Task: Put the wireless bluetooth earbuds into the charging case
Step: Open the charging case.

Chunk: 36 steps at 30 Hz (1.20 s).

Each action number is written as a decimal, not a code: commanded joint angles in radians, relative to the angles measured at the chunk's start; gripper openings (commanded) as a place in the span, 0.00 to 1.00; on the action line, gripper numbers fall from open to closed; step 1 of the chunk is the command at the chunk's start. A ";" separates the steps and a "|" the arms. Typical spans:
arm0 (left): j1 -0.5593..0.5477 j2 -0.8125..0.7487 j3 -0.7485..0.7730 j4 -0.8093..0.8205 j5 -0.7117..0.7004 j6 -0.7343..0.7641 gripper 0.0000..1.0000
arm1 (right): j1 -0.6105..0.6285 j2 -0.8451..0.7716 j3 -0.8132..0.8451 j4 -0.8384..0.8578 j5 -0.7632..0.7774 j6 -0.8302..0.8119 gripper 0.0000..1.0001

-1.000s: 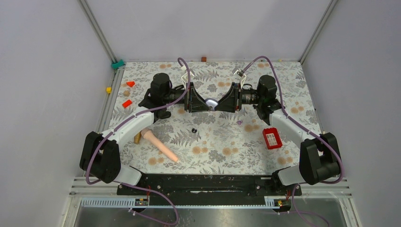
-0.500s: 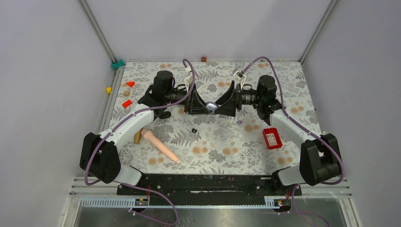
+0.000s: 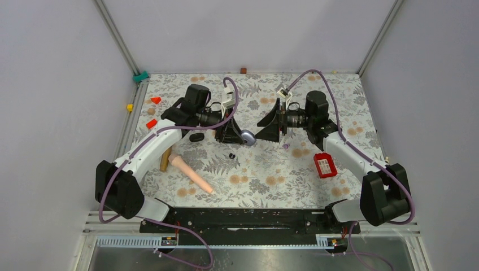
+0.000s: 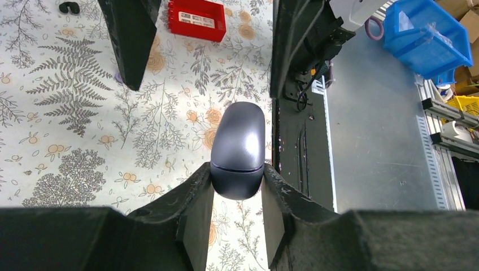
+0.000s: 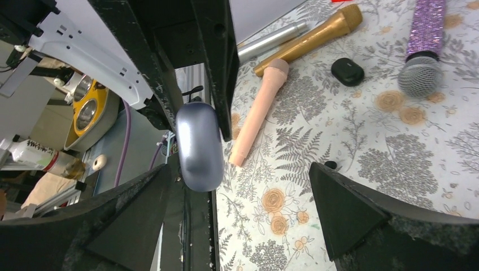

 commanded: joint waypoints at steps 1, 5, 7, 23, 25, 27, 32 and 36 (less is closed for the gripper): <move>-0.001 -0.019 -0.017 0.023 0.033 0.033 0.02 | 0.053 0.007 0.038 0.003 0.000 -0.034 0.99; -0.002 -0.033 -0.033 0.051 0.030 0.014 0.02 | 0.084 0.005 0.052 -0.086 0.035 -0.116 0.99; -0.003 -0.037 -0.038 0.054 0.031 0.015 0.01 | 0.088 0.006 0.055 -0.100 0.050 -0.130 1.00; -0.015 -0.048 -0.054 0.060 0.038 0.032 0.00 | 0.097 0.008 0.067 -0.161 0.114 -0.190 1.00; -0.015 -0.052 -0.058 0.060 0.039 0.038 0.00 | 0.099 0.008 0.068 -0.170 0.127 -0.202 0.99; -0.015 -0.055 -0.060 0.060 0.040 0.042 0.00 | 0.099 0.004 0.070 -0.181 0.154 -0.215 0.99; -0.017 -0.062 -0.068 0.060 0.042 0.051 0.00 | 0.095 -0.024 0.078 -0.224 0.225 -0.274 0.99; -0.017 -0.065 -0.070 0.059 0.043 0.052 0.02 | 0.075 -0.037 0.087 -0.236 0.233 -0.278 1.00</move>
